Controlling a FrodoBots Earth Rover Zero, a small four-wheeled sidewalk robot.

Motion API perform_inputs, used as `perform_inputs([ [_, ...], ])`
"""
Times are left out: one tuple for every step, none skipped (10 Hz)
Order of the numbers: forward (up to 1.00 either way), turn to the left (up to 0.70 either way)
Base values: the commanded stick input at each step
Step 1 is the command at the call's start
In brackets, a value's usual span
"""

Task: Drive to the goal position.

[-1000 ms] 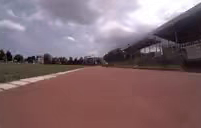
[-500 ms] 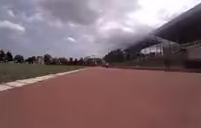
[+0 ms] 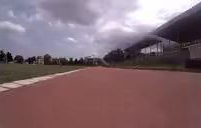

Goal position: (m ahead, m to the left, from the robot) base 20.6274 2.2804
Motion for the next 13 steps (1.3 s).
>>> perform_inputs([
  [0.45,0.00],
  [0.45,0.00],
  [0.45,0.00],
  [0.45,0.00],
  [0.45,0.00],
  [0.45,0.00],
  [0.45,0.00],
  [0.45,0.00],
  [0.45,0.00],
  [0.45,0.00],
  [0.45,0.00],
  [0.45,0.00],
  [0.45,0.00],
])
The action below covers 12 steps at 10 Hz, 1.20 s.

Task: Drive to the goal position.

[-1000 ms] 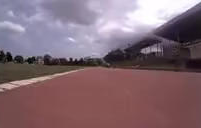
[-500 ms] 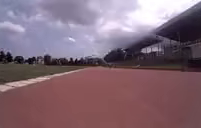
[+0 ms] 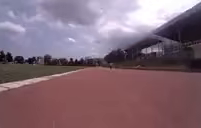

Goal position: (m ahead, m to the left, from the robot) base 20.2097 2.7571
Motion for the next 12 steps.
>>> perform_inputs([
  [0.45,0.00],
  [0.45,0.00],
  [0.45,0.00],
  [0.45,0.00],
  [0.45,0.00],
  [0.45,0.00],
  [0.45,0.00],
  [0.45,0.00],
  [0.45,0.00],
  [0.45,0.00],
  [0.45,0.00],
  [0.45,0.00],
])
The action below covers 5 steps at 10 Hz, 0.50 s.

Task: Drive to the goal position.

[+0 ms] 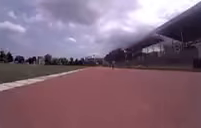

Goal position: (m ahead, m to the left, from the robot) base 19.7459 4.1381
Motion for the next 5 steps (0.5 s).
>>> perform_inputs([
  [0.45,0.00],
  [0.45,0.00],
  [0.45,0.00],
  [0.45,0.00],
  [0.45,0.00],
])
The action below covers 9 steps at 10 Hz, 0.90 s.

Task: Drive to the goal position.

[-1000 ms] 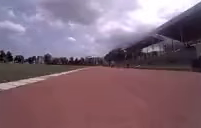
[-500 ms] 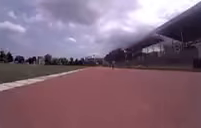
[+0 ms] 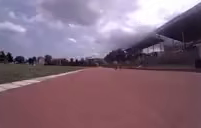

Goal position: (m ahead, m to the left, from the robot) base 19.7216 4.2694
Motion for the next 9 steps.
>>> perform_inputs([
  [0.45,0.00],
  [0.45,0.00],
  [0.45,0.00],
  [0.45,0.00],
  [0.45,0.00],
  [0.45,0.00],
  [0.45,0.00],
  [0.45,0.00],
  [0.45,0.00],
])
